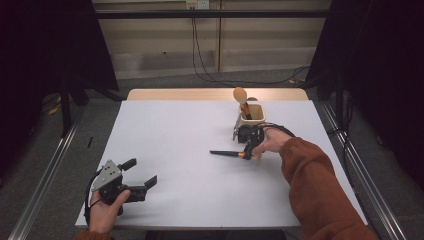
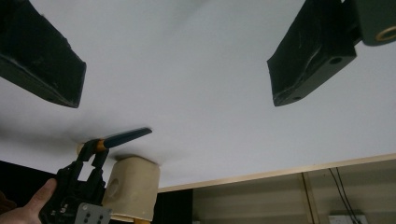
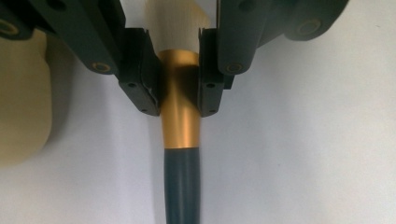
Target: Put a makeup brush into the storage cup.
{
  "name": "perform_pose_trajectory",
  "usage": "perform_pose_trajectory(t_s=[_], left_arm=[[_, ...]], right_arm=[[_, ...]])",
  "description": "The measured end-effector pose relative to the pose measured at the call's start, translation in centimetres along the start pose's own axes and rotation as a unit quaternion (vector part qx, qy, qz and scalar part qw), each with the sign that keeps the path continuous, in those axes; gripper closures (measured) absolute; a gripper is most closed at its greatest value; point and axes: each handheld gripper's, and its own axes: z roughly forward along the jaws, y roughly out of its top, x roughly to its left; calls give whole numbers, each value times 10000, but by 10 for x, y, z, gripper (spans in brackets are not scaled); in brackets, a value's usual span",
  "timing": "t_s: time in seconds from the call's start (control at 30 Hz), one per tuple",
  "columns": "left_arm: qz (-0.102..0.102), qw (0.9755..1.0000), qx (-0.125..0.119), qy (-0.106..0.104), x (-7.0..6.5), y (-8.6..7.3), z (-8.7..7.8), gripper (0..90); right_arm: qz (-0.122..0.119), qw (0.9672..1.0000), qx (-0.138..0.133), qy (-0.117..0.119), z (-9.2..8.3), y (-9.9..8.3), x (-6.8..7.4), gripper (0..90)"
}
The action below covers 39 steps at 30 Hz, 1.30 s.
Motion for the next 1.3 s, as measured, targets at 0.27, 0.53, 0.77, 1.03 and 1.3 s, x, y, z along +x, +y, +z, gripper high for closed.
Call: perform_pose_trajectory(t_s=[0.27,0.53,0.77,1.03,1.3], left_arm=[[-11,10000,-13,-11,0,0,0,38],[-3,10000,4,2,0,0,0,38],[-1,10000,7,10,0,0,0,38],[0,10000,-7,-10,0,0,0,38],[3,10000,14,4,0,0,0,38]], right_arm=[[116,9998,-164,-46,-8,-3,2,706],[217,9992,-327,-9,-10,-9,3,707],[199,9998,-47,86,0,-8,3,705],[293,9993,-61,230,0,-9,-1,692],[323,9986,-94,416,0,-10,-3,627]])
